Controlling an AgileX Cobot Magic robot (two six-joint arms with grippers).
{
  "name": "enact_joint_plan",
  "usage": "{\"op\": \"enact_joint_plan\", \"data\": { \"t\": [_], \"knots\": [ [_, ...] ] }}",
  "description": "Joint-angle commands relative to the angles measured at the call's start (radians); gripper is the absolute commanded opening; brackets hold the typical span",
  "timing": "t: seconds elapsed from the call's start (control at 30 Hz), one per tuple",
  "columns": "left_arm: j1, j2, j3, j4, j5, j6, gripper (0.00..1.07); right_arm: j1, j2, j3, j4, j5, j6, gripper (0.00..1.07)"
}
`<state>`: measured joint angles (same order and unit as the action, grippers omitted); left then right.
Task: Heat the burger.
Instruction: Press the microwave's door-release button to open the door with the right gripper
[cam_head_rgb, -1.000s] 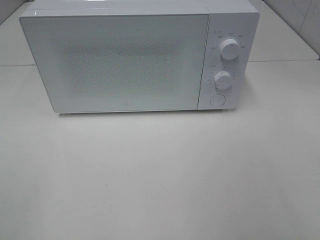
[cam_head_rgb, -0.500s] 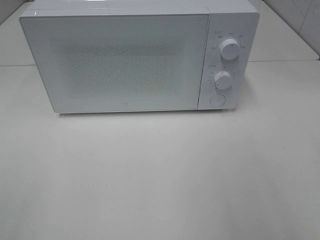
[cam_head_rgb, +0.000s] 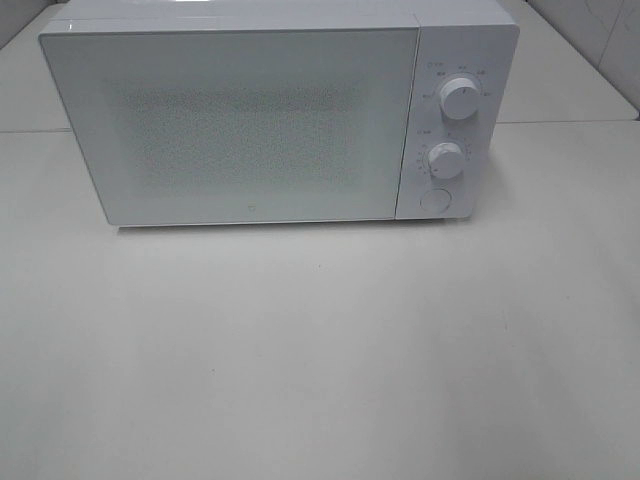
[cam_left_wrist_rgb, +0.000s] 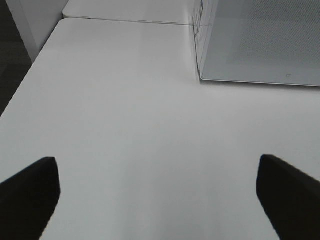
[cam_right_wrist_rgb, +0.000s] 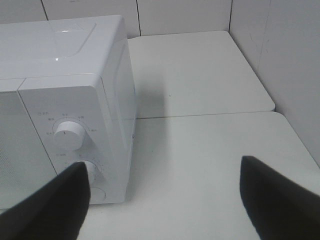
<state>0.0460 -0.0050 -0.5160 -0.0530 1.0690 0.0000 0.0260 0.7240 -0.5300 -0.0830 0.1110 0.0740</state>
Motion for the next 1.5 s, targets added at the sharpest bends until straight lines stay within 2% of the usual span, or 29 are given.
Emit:
{"op": "enact_joint_plan", "data": {
  "t": [0.03, 0.43, 0.67, 0.93, 1.2, 1.3, 1.33, 1.37, 1.43, 1.47, 1.5],
  "knots": [
    [0.004, -0.013, 0.001, -0.001, 0.000, 0.000, 1.00, -0.004, 0.051, -0.001, -0.002, -0.086, 0.005, 0.76],
    [0.004, -0.013, 0.001, -0.001, 0.000, 0.000, 1.00, -0.004, 0.246, 0.011, -0.013, -0.301, 0.005, 0.76],
    [0.004, -0.013, 0.001, -0.001, 0.000, 0.000, 1.00, -0.003, 0.319, 0.167, -0.007, -0.584, 0.036, 0.76],
    [0.004, -0.013, 0.001, -0.001, 0.000, 0.000, 1.00, -0.003, 0.386, 0.252, -0.007, -0.707, 0.065, 0.75],
    [0.004, -0.013, 0.001, -0.001, 0.000, 0.000, 1.00, -0.002, 0.436, 0.313, -0.007, -0.799, 0.198, 0.73],
    [0.004, -0.013, 0.001, -0.001, 0.000, 0.000, 1.00, 0.041, 0.459, 0.315, 0.002, -0.806, 0.243, 0.73],
    [0.004, -0.013, 0.001, -0.001, 0.000, 0.000, 1.00, 0.096, 0.485, 0.315, 0.027, -0.817, 0.266, 0.73],
    [0.004, -0.013, 0.001, -0.001, 0.000, 0.000, 1.00, 0.096, 0.485, 0.315, 0.027, -0.817, 0.266, 0.73],
    [0.004, -0.013, 0.001, -0.001, 0.000, 0.000, 1.00, 0.184, 0.540, 0.314, 0.083, -0.842, 0.303, 0.71],
    [0.004, -0.013, 0.001, -0.001, 0.000, 0.000, 1.00, 0.184, 0.540, 0.314, 0.083, -0.842, 0.303, 0.71],
    [0.004, -0.013, 0.001, -0.001, 0.000, 0.000, 1.00, 0.231, 0.580, 0.314, 0.128, -0.875, 0.330, 0.69]
  ]
}}
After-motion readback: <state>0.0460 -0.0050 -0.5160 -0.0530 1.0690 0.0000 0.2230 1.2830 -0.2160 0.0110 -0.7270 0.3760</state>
